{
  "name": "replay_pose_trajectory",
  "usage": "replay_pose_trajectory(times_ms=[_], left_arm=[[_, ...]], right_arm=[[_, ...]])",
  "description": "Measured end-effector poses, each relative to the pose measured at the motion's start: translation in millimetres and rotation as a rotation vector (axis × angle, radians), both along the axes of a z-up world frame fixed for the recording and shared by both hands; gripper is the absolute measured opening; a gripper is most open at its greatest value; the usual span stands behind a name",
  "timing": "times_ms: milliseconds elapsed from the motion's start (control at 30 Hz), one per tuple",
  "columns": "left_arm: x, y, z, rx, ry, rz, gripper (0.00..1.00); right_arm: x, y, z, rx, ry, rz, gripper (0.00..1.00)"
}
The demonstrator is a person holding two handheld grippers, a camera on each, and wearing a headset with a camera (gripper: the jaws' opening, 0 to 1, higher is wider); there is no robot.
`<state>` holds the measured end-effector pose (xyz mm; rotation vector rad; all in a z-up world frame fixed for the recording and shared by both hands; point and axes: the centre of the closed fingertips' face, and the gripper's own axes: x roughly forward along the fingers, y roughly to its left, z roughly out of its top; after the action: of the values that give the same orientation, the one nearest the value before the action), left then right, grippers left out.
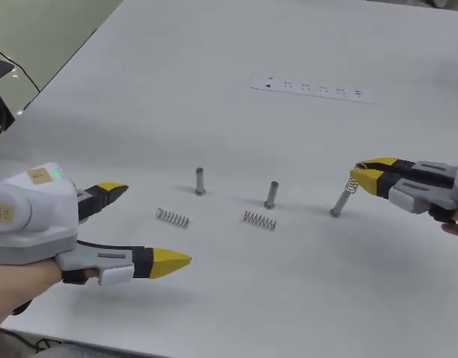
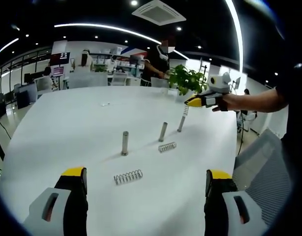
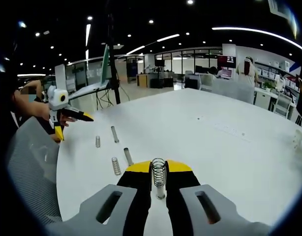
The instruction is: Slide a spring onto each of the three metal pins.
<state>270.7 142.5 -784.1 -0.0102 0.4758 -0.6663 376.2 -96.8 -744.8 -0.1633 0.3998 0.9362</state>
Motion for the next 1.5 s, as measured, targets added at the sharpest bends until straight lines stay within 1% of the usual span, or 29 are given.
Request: replay_pose_trajectory(times_ms=[100,167,200,233,267,300,433,567,633,900,967,1167,1233,1400,1467,1500], left_arm=[[-0.7,0.6,-0.3,-0.002,0.002,0.002,0.98],[-0.8,2.2,-1.0,0.001,0.003,0.005,0.98],[-1.0,2.5,-1.2,0.001,0.004,0.006,0.98],[-1.3,3.0,-1.4,-0.001,0.005,0.007,0.98],[-1.4,3.3,-1.6,0.0,0.005,0.008,0.98],[-1.6,3.9,-2.5,0.005,0.006,0.007,0.98],[-4.5,2.2,-4.4,0.027,0.008,-0.007,0.98],[-5.1,2.4,-4.8,0.019,0.012,-0.005,0.98],[-5.1,2.8,-4.6,0.019,0.012,-0.002,0.98],[-6.9,4.8,-6.1,0.023,0.016,0.004,0.98],[-7.0,4.8,-6.9,0.025,0.018,0.003,0.98],[-6.3,4.5,-6.1,0.023,0.016,0.004,0.98],[-6.2,4.8,-6.0,0.025,0.016,0.003,0.98],[-7.3,6.1,-5.8,0.029,0.02,0.004,0.98],[-7.6,6.4,-5.5,0.028,0.02,0.006,0.98],[-7.6,6.4,-5.2,0.025,0.02,0.008,0.98]], right_arm=[[0.2,-0.9,-4.7,0.001,0.01,-0.004,0.07],[0.1,-0.9,-7.0,-0.006,0.009,-0.002,0.07],[0.2,-1.0,-6.9,-0.002,0.006,-0.002,0.07],[1.1,-0.8,-6.4,0.009,0.014,-0.008,0.07],[1.6,-0.9,-7.4,0.006,0.016,-0.009,0.07],[1.7,-0.8,-9.0,-0.002,0.011,-0.005,0.07],[1.9,-0.1,-11.4,-0.004,0.013,-0.004,0.07],[2.2,1.1,-14.5,-0.007,0.015,-0.001,0.07],[2.2,1.7,-17.6,-0.006,0.018,-0.001,0.08],[-0.5,-1.4,-36.4,-0.054,0.008,0.011,0.08],[-0.8,-1.2,-39.4,-0.058,0.01,0.015,0.08],[0.1,-1.4,-48.9,-0.058,0.029,0.011,0.08],[0.6,-1.8,-53.9,-0.065,0.045,0.008,0.08],[0.9,-3.2,-62.6,-0.078,0.054,0.005,0.08],[1.1,-2.4,-61.0,-0.059,0.05,0.002,0.08],[1.0,-2.6,-61.5,-0.057,0.058,-0.002,0.08]])
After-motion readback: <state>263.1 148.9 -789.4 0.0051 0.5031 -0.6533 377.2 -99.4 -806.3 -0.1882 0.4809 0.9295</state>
